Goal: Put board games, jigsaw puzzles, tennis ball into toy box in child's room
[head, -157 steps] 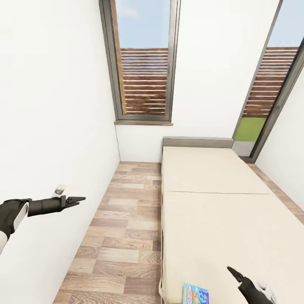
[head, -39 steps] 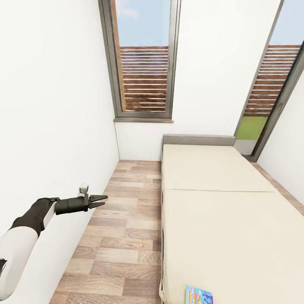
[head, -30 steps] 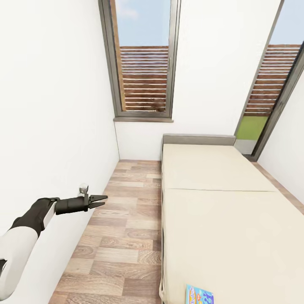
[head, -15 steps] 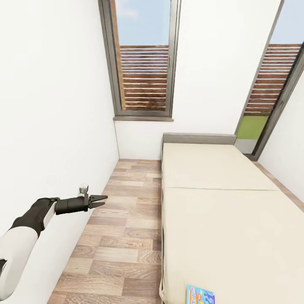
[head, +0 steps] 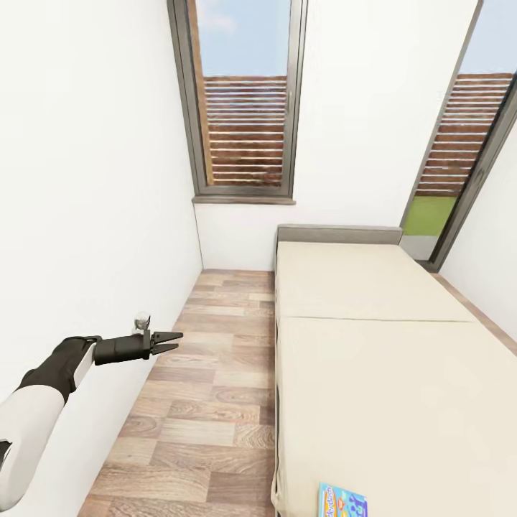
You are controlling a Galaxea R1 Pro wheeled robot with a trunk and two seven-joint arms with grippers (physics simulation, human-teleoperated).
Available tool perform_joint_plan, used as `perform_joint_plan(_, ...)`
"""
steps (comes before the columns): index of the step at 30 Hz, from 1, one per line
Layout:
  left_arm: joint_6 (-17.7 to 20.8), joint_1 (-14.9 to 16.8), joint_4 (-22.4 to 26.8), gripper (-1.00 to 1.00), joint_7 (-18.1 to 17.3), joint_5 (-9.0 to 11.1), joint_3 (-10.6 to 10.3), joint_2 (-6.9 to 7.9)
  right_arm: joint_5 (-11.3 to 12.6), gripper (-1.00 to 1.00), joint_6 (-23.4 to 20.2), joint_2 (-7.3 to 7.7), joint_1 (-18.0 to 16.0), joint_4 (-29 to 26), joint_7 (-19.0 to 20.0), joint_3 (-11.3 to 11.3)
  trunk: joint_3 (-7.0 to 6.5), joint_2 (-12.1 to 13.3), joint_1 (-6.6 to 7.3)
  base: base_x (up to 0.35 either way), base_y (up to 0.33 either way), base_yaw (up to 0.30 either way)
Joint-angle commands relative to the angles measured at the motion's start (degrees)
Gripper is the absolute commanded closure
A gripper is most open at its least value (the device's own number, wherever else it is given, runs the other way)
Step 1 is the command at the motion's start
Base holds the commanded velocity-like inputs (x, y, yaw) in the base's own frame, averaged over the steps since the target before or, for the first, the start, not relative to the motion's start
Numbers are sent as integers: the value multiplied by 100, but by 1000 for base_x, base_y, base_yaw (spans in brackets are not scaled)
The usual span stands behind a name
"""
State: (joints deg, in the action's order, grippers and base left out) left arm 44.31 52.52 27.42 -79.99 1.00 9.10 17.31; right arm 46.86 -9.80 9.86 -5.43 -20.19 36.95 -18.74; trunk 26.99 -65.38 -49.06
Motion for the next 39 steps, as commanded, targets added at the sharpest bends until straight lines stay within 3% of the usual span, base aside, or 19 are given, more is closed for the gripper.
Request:
perform_joint_plan(1, 60, 3, 0, -100, -16, 5, 4, 0, 54, -100, -52, -1, -3, 1, 24, -21, 24, -45, -23, 0, 0, 0)
perform_joint_plan(37, 37, 3, 0, -100, -19, 5, 6, 0, -5, -100, -115, -2, -7, -21, 105, 16, 671, -1489, -813, 0, 0, 0)
perform_joint_plan(39, 40, 3, 0, -100, -20, 5, 8, 0, -7, -100, -112, -9, -8, -22, 111, 17, 671, -1489, -813, 0, 0, 0)
